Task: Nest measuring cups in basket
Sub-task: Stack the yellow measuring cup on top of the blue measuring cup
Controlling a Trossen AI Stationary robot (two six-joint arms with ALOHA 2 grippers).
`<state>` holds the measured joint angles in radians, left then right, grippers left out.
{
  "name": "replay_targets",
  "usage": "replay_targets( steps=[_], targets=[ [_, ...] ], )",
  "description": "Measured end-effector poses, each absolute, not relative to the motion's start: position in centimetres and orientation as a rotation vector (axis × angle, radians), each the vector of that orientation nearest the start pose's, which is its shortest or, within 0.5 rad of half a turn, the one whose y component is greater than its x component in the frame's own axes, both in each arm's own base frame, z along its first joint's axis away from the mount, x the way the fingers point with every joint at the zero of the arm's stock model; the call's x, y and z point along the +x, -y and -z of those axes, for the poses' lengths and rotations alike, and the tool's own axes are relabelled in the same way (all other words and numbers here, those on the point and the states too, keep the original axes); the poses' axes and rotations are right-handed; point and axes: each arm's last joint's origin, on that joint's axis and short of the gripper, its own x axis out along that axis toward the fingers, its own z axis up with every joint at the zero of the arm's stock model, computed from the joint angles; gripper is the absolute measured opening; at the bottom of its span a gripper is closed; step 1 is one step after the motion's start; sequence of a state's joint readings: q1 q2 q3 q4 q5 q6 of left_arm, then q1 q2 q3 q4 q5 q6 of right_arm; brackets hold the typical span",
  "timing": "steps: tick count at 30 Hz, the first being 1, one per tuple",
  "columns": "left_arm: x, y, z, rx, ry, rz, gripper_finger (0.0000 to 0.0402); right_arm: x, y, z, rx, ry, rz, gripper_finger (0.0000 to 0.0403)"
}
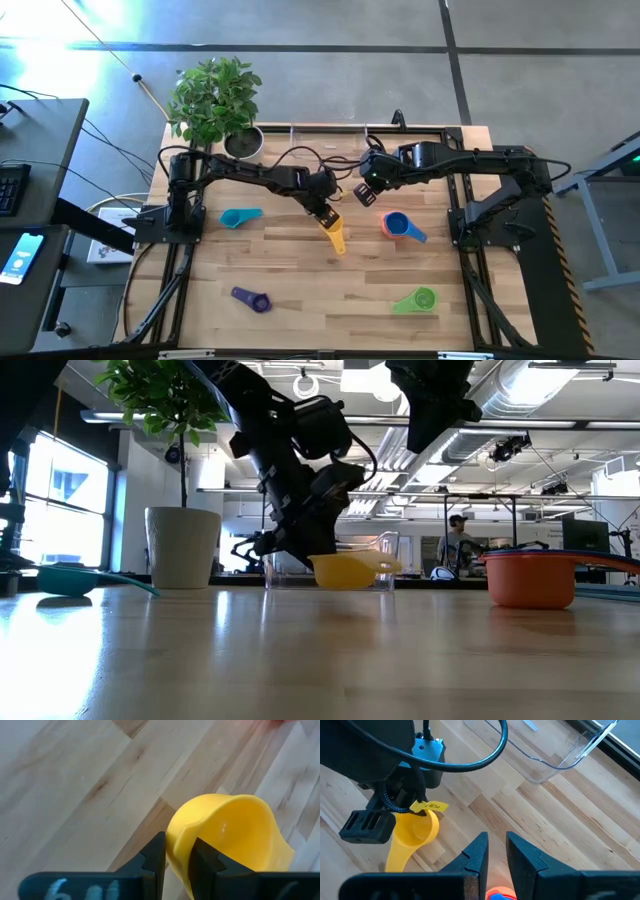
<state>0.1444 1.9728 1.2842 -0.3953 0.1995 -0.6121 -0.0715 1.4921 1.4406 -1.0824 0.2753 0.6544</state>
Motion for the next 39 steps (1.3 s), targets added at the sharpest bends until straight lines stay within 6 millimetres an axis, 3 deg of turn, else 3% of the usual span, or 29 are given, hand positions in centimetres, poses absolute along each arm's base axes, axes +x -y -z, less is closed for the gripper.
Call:
replay_targets(
  steps=[10, 24, 39],
  targets=[
    [39.3, -5.2, -14.8, -0.724, -1.070, -0.278, 0.0055, 28.6, 2.8, -32.7, 0.463, -0.983, 0.660, 0.0059],
    [39.3, -5.2, -14.8, -0.725, -1.074, -0.249, 0.0104, 28.6, 2.8, -32.7, 0.459, -0.985, 0.658, 0.0059],
    [39.0, -7.1, -15.0, -0.856, -1.076, -0.163, 0.0127, 28.6, 2.8, -32.7, 0.456, -0.985, 0.657, 0.0059]
  ],
)
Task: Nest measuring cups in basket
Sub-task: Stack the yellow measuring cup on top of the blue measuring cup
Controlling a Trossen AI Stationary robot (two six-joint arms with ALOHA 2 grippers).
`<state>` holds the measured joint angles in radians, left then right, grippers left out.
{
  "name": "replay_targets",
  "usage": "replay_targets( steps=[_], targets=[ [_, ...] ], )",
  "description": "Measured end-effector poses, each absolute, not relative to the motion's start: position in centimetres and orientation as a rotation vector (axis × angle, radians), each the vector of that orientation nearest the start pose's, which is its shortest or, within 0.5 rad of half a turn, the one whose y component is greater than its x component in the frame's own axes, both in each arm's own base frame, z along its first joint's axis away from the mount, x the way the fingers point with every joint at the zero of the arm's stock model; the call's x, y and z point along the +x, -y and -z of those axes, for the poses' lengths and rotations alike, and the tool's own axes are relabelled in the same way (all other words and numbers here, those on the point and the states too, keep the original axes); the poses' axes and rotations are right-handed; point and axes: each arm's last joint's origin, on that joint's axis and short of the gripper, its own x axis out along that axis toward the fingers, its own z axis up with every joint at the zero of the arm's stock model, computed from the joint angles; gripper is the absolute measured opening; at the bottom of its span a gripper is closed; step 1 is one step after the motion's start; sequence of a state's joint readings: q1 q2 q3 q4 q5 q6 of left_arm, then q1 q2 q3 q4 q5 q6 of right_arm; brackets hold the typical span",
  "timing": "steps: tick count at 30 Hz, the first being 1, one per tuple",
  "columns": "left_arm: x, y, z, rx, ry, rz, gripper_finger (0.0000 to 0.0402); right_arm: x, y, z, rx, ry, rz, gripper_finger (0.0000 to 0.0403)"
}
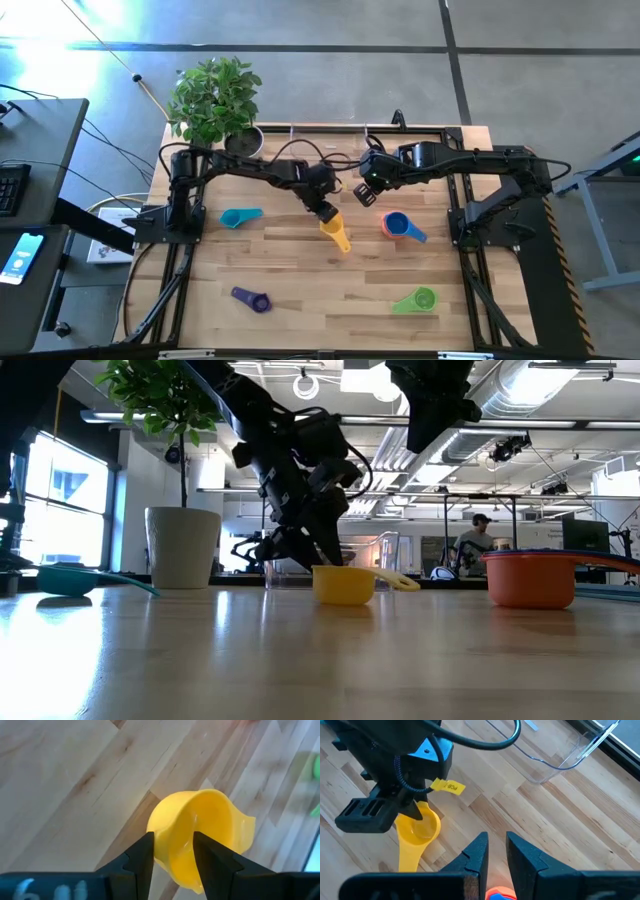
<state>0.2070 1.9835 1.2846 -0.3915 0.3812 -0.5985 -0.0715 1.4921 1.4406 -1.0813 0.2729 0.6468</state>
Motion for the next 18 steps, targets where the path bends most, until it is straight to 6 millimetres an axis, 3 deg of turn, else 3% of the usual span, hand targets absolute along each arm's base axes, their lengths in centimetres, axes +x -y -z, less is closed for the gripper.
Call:
replay_targets(
  steps=[11, 18],
  targets=[
    [38.5, -8.4, -15.2, -0.863, -1.067, -0.183, 0.0127, 28.6, 2.8, -32.7, 0.456, -0.985, 0.657, 0.0059],
    [37.7, -9.3, -16.7, -0.842, -1.052, -0.189, 0.0127, 28.6, 2.8, -32.7, 0.461, -0.983, 0.660, 0.0059]
  ],
)
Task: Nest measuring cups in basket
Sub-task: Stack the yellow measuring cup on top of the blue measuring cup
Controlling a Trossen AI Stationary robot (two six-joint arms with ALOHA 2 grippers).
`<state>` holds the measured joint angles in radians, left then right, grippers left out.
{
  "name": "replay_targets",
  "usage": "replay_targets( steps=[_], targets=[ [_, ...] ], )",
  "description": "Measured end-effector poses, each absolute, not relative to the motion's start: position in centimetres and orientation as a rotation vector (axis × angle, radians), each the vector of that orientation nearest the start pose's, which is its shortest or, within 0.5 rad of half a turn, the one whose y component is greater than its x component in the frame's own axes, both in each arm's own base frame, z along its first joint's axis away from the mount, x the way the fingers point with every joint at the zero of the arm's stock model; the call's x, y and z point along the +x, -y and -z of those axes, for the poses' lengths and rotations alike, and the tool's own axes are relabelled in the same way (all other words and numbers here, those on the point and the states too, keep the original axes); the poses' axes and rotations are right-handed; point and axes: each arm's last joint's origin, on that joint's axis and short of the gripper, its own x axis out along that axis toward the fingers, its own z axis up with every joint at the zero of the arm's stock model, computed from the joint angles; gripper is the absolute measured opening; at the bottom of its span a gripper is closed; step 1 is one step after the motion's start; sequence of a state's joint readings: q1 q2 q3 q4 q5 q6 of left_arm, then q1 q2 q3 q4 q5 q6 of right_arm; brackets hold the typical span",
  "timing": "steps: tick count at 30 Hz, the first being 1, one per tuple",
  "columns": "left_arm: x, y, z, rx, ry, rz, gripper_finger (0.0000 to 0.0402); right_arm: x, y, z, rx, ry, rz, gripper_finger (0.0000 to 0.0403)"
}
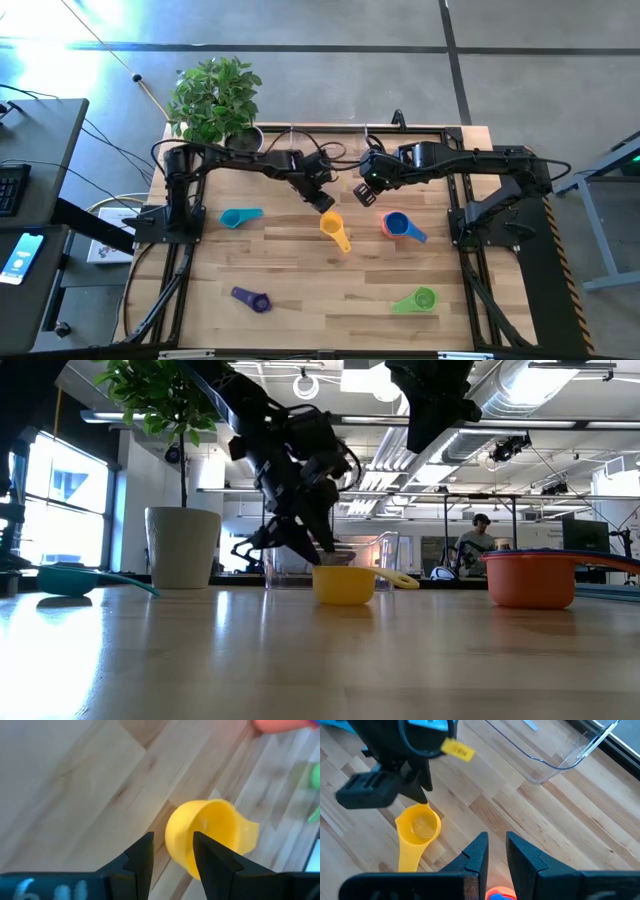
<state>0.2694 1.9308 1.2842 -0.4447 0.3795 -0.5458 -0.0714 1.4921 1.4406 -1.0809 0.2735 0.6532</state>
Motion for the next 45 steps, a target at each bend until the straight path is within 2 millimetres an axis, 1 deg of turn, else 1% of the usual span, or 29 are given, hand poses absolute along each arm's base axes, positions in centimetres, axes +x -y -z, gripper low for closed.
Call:
replay_targets(
  steps=[4, 8, 13, 20, 26, 30, 34, 39, 45],
  targets=[
    [37.3, -9.4, -18.5, -0.828, -1.009, -0.178, 0.0127, 28.6, 2.8, -32.7, 0.476, -0.984, 0.655, 0.0059],
    [36.5, -9.1, -20.9, -0.804, -0.962, -0.157, 0.0127, 28.7, 2.6, -32.7, 0.520, -0.999, 0.614, 0.0059],
    [34.9, -8.3, -24.1, -0.766, -0.932, -0.155, 0.0127, 28.7, 2.5, -32.7, 0.544, -1.012, 0.580, 0.0059],
    [30.8, -6.6, -28.6, -0.661, -0.939, -0.265, 0.0126, 28.8, 2.1, -32.7, 0.552, -1.021, 0.531, 0.0065],
    [27.2, -4.6, -31.6, -0.591, -0.939, -0.371, 0.0126, 29.4, 1.1, -33.0, 0.530, -0.969, 0.477, 0.0097],
    [25.1, -3.3, -32.8, -0.578, -0.949, -0.436, 0.0126, 29.8, 0.7, -33.2, 0.531, -0.930, 0.456, 0.0119],
    [23.2, -2.2, -33.5, -0.579, -0.971, -0.495, 0.0126, 30.3, 0.6, -33.0, 0.524, -0.914, 0.460, 0.0124],
    [21.6, -1.1, -33.8, -0.567, -1.008, -0.569, 0.0126, 31.8, 0.6, -31.3, 0.510, -0.952, 0.467, 0.0124],
    [21.0, 0.1, -33.8, -0.544, -1.018, -0.602, 0.0126, 33.7, 0.5, -29.0, 0.498, -1.010, 0.436, 0.0124]
  ],
)
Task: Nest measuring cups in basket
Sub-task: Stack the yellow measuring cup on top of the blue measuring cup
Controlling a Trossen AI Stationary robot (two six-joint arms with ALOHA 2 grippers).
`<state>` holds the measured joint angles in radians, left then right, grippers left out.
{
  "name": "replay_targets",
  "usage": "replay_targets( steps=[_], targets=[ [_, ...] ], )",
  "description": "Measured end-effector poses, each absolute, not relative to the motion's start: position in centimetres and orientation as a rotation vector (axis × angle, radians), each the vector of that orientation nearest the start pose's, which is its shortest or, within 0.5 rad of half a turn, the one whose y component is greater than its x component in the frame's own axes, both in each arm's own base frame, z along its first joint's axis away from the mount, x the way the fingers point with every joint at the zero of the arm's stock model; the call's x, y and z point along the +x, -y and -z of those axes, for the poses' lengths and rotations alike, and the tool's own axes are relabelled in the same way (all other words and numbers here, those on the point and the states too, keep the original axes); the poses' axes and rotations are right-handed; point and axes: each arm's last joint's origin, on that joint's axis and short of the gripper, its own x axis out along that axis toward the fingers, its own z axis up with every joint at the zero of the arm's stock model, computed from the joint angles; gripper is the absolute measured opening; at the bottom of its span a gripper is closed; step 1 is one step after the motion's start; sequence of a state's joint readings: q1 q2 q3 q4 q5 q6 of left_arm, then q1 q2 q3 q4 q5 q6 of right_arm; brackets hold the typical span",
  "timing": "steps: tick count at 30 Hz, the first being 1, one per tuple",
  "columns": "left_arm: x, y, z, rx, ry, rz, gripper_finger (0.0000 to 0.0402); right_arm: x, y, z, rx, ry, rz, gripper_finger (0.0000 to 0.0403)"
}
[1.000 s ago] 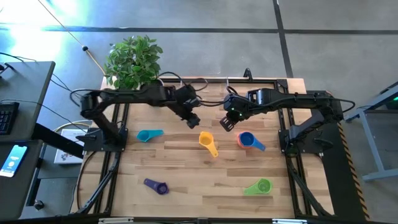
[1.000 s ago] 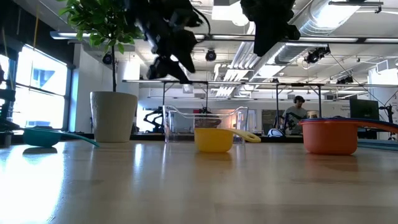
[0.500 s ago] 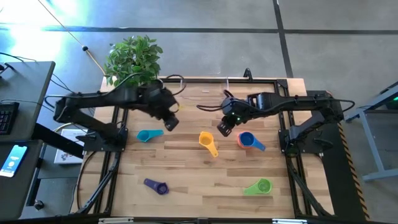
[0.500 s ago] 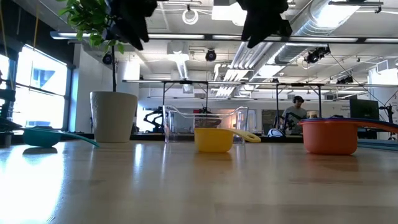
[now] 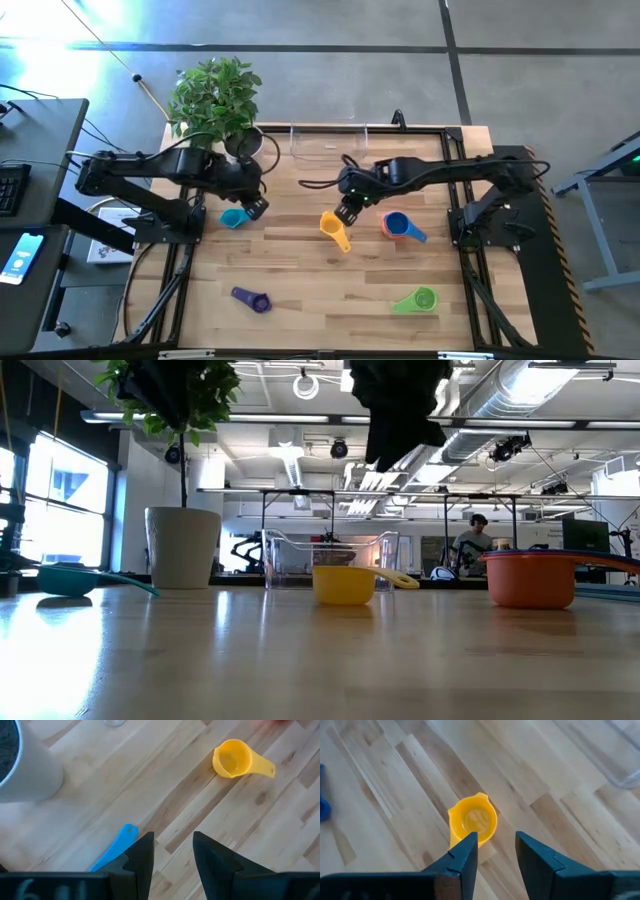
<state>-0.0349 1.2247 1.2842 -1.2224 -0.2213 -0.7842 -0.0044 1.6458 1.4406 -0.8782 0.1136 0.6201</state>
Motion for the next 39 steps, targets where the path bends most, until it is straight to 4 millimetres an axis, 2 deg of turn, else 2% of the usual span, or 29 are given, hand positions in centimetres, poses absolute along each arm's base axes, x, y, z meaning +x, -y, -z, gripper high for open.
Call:
replay_targets(
  steps=[7, 17, 39],
  targets=[
    [20.9, 0.8, -33.9, -0.524, -1.002, -0.609, 0.0126, 35.6, 0.4, -26.1, 0.482, -1.086, 0.427, 0.0124],
    [21.0, 0.9, -33.9, -0.515, -0.994, -0.615, 0.0126, 37.8, 0.4, -21.6, 0.483, -1.177, 0.430, 0.0124],
    [21.0, 0.9, -33.9, -0.514, -0.992, -0.616, 0.0126, 39.2, 0.4, -16.7, 0.461, -1.278, 0.482, 0.0123]
  ],
)
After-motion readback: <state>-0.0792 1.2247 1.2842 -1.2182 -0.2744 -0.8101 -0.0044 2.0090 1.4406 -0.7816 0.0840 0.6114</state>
